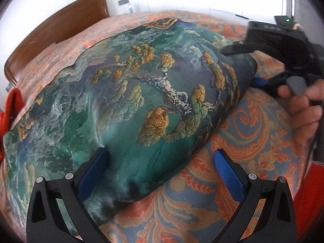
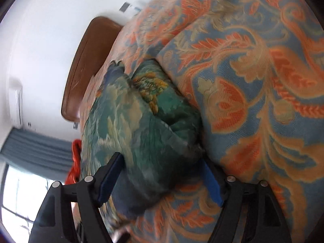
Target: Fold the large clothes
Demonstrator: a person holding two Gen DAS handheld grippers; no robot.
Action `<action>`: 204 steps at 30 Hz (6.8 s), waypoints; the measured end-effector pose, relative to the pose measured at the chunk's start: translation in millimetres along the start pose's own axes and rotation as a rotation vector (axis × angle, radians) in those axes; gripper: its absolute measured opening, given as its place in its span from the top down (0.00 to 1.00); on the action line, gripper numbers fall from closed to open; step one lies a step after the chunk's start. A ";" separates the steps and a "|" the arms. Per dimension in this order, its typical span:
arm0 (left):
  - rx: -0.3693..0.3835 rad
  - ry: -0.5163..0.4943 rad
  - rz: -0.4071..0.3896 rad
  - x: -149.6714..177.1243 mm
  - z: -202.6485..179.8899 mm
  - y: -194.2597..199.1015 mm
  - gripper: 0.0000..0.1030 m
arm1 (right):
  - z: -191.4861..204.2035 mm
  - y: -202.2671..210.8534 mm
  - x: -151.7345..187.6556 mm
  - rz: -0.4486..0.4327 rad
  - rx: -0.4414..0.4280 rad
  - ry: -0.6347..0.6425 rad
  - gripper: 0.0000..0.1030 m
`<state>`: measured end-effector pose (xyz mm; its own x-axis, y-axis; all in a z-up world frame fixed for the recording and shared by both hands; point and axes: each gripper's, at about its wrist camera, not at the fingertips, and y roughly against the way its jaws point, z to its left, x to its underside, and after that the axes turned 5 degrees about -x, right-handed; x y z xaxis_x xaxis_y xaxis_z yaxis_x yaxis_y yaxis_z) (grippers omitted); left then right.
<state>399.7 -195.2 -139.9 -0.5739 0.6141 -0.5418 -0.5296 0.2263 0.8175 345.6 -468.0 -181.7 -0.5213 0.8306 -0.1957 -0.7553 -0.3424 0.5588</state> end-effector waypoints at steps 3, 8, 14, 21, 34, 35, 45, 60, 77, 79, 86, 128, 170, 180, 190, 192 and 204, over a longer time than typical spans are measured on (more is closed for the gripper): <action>0.047 0.048 -0.001 -4.2 11.7 21.1 0.02 | 4.9 -7.1 -2.8 -0.032 -0.012 0.009 0.49; 0.143 0.186 -0.068 -37.6 55.2 77.3 0.02 | 43.6 16.3 10.1 -0.098 0.012 0.249 0.70; 0.306 0.234 -0.045 -105.2 73.0 106.8 0.02 | 139.6 54.2 67.9 -0.195 0.034 0.744 0.71; 0.290 0.186 0.014 -146.8 79.2 117.5 0.02 | 210.9 56.4 153.4 -0.224 0.028 1.181 0.71; 0.072 0.283 0.155 -89.0 128.1 96.9 0.68 | 236.5 26.7 259.4 -0.168 0.052 1.568 0.60; 0.072 0.293 0.152 -88.6 136.2 97.9 0.69 | 236.3 29.7 253.0 -0.139 0.023 1.521 0.60; 0.062 0.488 0.114 -32.3 261.6 107.3 0.68 | 235.5 43.2 204.1 -0.033 -0.092 1.262 0.49; 0.065 0.762 0.125 89.0 330.7 68.0 0.61 | 304.3 -110.8 210.1 0.169 -0.099 1.286 0.53; 0.232 0.872 0.070 133.1 338.0 10.1 0.39 | 235.8 -211.0 225.3 0.286 0.053 1.276 0.53; 0.240 0.875 0.058 136.0 340.1 10.3 0.39 | 234.6 -214.8 225.5 0.287 0.054 1.278 0.53; 0.231 0.863 0.052 143.5 340.3 8.4 0.39 | 230.8 -209.8 234.6 0.279 0.061 1.291 0.53; 0.202 0.832 0.016 137.7 323.8 2.5 0.31 | 232.5 -132.4 229.5 0.392 0.125 1.198 0.53; 0.247 0.999 0.078 151.4 361.3 42.6 0.00 | 193.8 -31.1 203.5 0.262 0.066 0.934 0.36; 0.303 1.063 0.149 171.8 364.2 -8.7 0.00 | 224.7 -91.3 156.0 0.364 0.031 0.920 0.32; 0.358 1.070 0.206 145.3 361.8 -50.4 0.06 | 207.8 -241.7 128.6 0.624 -0.107 0.589 0.04; 0.321 1.051 0.175 135.1 355.8 -36.0 0.26 | 222.0 -246.1 141.4 0.622 -0.056 0.685 0.16; 0.213 0.923 -0.055 61.2 326.9 57.2 0.52 | 305.2 -106.6 203.7 0.234 -0.106 1.288 0.44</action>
<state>538.4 102.5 -62.5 -0.8669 -0.2215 -0.4466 -0.4980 0.4267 0.7550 441.1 -128.2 -35.1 -0.6017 -0.2448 -0.7603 -0.5924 -0.5016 0.6304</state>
